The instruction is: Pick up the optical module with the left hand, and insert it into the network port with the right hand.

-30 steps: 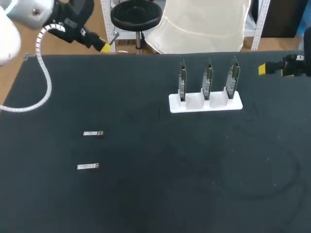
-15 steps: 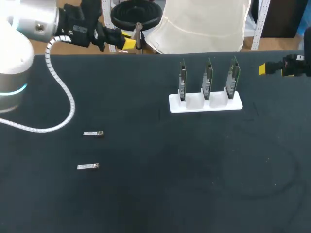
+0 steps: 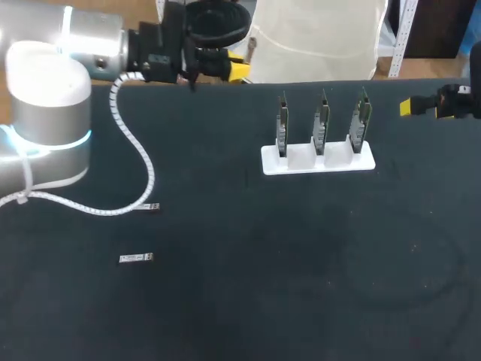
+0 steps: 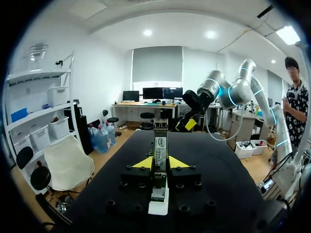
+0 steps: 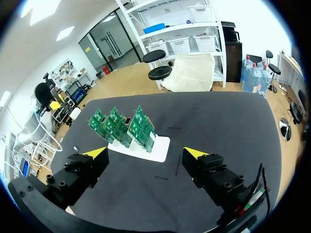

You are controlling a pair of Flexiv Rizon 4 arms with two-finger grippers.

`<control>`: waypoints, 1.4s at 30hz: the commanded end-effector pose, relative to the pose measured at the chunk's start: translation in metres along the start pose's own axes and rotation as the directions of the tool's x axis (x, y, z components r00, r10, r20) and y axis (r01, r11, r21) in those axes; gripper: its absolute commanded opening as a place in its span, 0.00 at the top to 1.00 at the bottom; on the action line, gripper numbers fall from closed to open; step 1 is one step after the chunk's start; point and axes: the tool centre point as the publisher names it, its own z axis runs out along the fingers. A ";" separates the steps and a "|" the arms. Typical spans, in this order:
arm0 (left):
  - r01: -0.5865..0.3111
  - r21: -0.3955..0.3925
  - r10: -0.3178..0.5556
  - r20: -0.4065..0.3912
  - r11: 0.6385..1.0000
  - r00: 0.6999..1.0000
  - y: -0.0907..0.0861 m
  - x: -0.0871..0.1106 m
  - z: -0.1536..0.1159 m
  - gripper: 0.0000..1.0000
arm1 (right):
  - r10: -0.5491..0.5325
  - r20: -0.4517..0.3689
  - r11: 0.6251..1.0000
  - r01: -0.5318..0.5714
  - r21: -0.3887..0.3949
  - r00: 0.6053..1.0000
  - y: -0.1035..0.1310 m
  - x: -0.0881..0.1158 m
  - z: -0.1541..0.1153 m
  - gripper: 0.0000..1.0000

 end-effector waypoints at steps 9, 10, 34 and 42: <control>-0.040 0.100 0.035 0.048 0.994 0.998 0.002 0.009 0.036 1.00 | 0.001 0.001 1.000 -0.001 0.006 1.000 0.001 0.001 -0.001 0.00; -0.036 0.104 0.031 0.057 0.994 0.998 0.002 0.009 0.038 1.00 | 0.001 0.001 1.000 -0.001 0.006 1.000 0.001 0.001 -0.001 0.00; -0.012 0.156 -0.003 0.097 0.988 0.995 -0.002 0.022 0.075 1.00 | 0.001 0.001 1.000 -0.001 0.006 1.000 0.001 0.001 -0.001 0.00; 0.007 0.157 -0.025 0.116 0.988 0.993 0.001 0.025 0.078 1.00 | 0.001 0.001 1.000 -0.001 0.006 1.000 0.001 0.001 -0.001 0.00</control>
